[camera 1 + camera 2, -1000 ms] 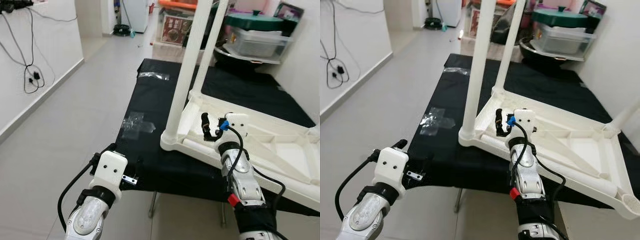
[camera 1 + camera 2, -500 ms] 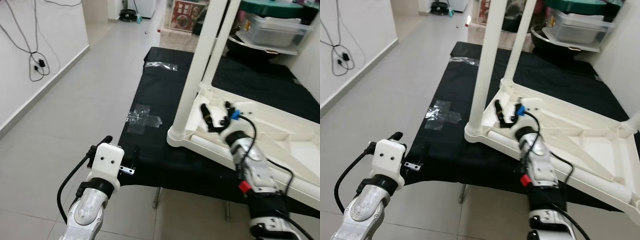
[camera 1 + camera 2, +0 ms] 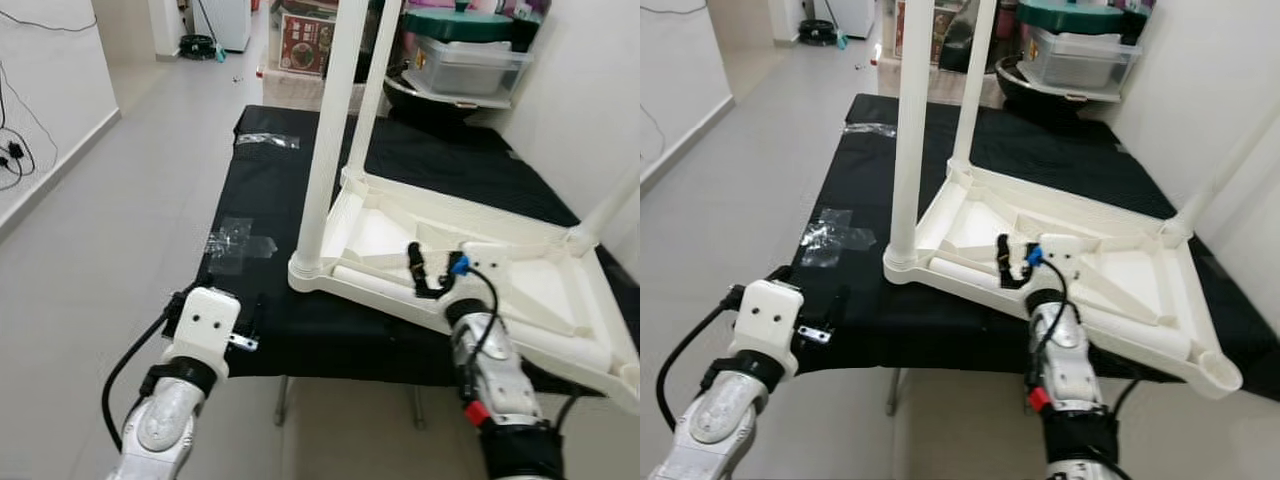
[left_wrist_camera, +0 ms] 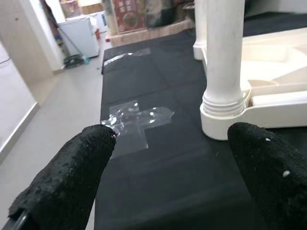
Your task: Building children table
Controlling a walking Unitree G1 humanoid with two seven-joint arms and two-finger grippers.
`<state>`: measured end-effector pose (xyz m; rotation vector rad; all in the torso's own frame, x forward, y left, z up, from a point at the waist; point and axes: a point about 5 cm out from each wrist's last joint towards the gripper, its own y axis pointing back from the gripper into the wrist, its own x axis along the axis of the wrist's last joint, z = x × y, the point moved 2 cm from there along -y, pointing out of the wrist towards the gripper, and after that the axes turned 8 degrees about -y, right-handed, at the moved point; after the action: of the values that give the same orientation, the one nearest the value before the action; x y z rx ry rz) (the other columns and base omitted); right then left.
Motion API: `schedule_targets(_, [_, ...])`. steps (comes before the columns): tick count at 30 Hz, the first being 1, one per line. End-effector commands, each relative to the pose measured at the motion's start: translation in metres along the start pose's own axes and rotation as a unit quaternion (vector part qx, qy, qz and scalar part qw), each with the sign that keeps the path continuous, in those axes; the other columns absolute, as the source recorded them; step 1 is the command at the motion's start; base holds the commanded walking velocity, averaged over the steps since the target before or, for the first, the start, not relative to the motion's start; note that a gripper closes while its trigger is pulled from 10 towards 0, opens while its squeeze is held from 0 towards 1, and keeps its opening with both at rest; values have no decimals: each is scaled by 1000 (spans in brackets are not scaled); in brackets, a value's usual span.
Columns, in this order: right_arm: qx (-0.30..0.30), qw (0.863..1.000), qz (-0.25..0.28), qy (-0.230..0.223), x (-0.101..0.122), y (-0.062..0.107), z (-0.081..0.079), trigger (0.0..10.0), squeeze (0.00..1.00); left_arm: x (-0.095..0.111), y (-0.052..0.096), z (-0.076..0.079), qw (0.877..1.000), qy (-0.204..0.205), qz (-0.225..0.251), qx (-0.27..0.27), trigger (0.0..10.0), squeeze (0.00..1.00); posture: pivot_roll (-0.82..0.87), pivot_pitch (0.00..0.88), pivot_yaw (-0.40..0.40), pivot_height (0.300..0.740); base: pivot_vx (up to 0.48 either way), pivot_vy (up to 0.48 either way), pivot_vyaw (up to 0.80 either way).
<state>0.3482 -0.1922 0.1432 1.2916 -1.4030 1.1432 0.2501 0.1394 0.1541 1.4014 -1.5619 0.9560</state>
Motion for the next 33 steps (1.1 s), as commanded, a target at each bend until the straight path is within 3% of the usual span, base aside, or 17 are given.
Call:
schedule_targets(1, [-7,1000,9,-1,6,-2,7,10000,0,-3,0,3,1000,-6,-7,-7,10000,0,106,28,-124,740,0,-431,0])
schedule_targets(5, [-8,1000,11,0,10,-6,10,10000,0,-6,0,3,1000,-3,-17,-5,10000,0,104,31,-124,740,212,-396,0])
schedule_targets(16, [-10,1000,10,3,18,-12,13,10000,0,-10,0,-1,999,19,-30,12,10000,0,105,34,-123,740,146,0,0])
schedule_targets(19, [11,1000,-6,13,26,-23,13,10000,0,-10,0,-2,999,22,-30,10,10000,0,103,37,-121,740,0,0,0])
schedule_targets(22, [43,997,-54,45,43,-49,11,10000,0,-8,0,2,999,33,-26,0,10000,0,95,45,-116,740,0,0,0])
schedule_targets(25, [68,993,-83,47,52,-61,7,10000,0,-6,1,6,999,38,-22,-9,10000,0,96,55,-119,740,0,0,0])
schedule_targets(27, [132,978,-148,62,59,-73,-5,10000,0,0,2,14,998,48,-14,-24,10000,0,92,72,-123,740,0,0,0])
schedule_targets(28, [132,978,-148,62,59,-73,-5,10000,0,0,2,14,998,48,-14,-24,10000,0,92,72,-123,740,0,0,0])
schedule_targets(29, [168,959,-206,103,54,-74,-10,10000,0,2,5,19,998,54,-12,-35,10000,0,92,84,-126,740,0,0,0])
schedule_targets(33, [173,954,-217,113,53,-74,-10,10000,0,2,6,20,998,55,-13,-37,10000,0,92,84,-126,740,0,0,0])
